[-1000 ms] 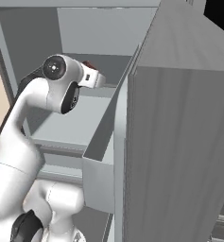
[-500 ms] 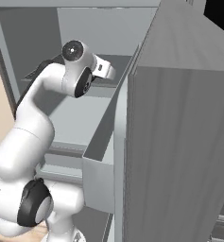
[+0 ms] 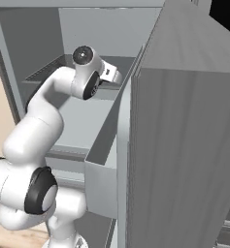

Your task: Move the sausage and pickle from the second highest shelf to the top shelf to make space. Then, place the pitcher from the counter on the cleared second highest shelf.

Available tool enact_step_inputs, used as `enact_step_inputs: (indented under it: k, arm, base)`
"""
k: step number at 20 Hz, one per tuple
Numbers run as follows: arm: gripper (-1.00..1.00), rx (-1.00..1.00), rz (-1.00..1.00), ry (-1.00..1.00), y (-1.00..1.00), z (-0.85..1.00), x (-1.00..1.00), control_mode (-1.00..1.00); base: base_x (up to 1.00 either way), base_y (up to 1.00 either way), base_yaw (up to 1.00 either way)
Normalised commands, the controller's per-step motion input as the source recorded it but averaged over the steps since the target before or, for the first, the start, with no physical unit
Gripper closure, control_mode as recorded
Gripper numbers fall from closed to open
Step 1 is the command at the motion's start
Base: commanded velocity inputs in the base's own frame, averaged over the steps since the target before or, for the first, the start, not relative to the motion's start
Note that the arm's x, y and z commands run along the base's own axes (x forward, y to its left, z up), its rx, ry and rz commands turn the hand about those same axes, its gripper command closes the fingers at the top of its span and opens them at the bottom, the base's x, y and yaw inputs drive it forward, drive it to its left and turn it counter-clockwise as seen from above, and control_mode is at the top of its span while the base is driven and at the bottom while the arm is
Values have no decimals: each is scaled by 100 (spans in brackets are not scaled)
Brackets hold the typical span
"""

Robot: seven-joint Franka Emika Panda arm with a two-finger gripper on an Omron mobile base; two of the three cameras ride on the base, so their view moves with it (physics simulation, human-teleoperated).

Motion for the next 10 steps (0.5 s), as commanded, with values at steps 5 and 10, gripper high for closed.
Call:
enact_step_inputs:
  k: [5,10]
  arm:
    - [100,0,0,0,0,-34,46,-100]
    - [100,0,0,0,0,-20,54,-100]
  base:
    - [0,0,0]
    - [0,0,0]
